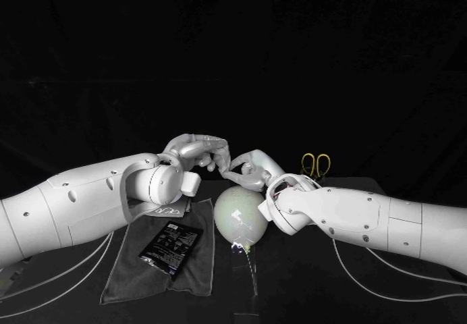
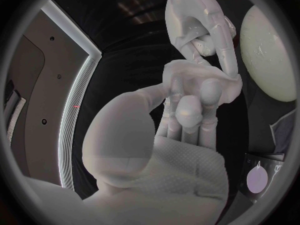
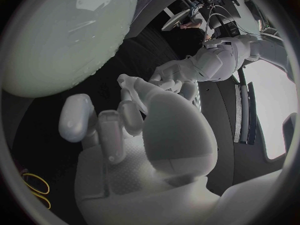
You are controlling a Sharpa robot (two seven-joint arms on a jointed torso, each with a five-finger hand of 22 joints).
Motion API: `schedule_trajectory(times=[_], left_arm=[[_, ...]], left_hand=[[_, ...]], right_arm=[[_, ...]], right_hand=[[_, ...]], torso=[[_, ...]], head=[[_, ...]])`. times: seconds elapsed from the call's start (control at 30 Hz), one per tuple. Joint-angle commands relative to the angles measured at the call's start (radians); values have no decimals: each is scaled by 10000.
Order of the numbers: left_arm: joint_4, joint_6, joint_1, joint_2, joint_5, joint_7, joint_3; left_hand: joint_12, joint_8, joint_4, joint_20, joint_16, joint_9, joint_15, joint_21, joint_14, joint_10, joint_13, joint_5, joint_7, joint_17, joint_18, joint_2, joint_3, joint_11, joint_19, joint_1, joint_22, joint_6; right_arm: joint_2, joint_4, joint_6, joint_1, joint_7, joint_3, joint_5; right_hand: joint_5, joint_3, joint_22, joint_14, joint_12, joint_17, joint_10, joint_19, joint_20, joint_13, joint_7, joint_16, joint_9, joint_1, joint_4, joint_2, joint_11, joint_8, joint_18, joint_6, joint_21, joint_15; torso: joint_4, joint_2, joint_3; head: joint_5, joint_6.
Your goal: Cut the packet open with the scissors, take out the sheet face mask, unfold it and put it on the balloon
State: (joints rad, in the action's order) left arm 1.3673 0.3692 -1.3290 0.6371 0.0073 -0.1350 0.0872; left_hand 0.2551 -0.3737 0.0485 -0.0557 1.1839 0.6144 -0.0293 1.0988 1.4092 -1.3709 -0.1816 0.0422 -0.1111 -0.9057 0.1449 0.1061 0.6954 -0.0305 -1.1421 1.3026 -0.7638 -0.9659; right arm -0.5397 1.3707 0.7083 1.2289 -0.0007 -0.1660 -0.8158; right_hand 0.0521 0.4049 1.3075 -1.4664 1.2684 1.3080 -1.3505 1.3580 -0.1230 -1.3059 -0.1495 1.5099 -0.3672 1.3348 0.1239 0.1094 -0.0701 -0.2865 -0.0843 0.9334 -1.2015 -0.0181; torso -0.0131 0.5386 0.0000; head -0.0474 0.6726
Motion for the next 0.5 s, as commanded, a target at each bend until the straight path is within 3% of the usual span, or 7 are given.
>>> schedule_trajectory(times=[0.03, 0.17, 0.5], left_arm=[[36, -197, -9, -2, 119, -163, -17], [32, -189, -9, 0, 139, -151, -17], [-24, -148, -8, 5, 152, -173, -17]], left_hand=[[-42, -39, 43, 1, 47, 12, -111, 38, 87, -23, -11, 67, -7, -9, 52, -47, 33, 13, -39, 73, -14, -86], [-42, -39, 42, 1, 53, 12, -110, 38, 88, -24, -11, 67, -8, -19, 52, -48, 33, 12, -38, 72, -14, -87], [-42, -39, 42, 1, 53, 12, -110, 38, 88, -24, -11, 67, -8, -19, 52, -48, 33, 12, -38, 72, -14, -87]], right_arm=[[-1, 4, 254, 2, 147, 7, -110], [-12, 15, 517, 2, 246, 8, -95], [-88, 58, 800, 2, 321, 8, -89]], right_hand=[[-35, 252, 1686, -646, 345, 1901, -312, 271, 94, -371, 238, 168, -133, 343, -175, -342, 190, -312, 112, 514, -426, 214], [-37, 462, 1817, -812, 754, 2162, -717, 574, 351, -689, 554, 335, -368, 654, -473, -507, 463, -751, 208, 924, -902, 493], [-36, 925, 1922, -950, 1137, 2416, -1113, 823, 591, -1028, 703, 484, -755, 556, -650, -512, 644, -1323, 300, 980, -1309, 677]], torso=[[6, 3, 0], [-4, 2, 7], [2, -1, 5]], head=[[-1, -2], [-6, 0], [-5, 2]])
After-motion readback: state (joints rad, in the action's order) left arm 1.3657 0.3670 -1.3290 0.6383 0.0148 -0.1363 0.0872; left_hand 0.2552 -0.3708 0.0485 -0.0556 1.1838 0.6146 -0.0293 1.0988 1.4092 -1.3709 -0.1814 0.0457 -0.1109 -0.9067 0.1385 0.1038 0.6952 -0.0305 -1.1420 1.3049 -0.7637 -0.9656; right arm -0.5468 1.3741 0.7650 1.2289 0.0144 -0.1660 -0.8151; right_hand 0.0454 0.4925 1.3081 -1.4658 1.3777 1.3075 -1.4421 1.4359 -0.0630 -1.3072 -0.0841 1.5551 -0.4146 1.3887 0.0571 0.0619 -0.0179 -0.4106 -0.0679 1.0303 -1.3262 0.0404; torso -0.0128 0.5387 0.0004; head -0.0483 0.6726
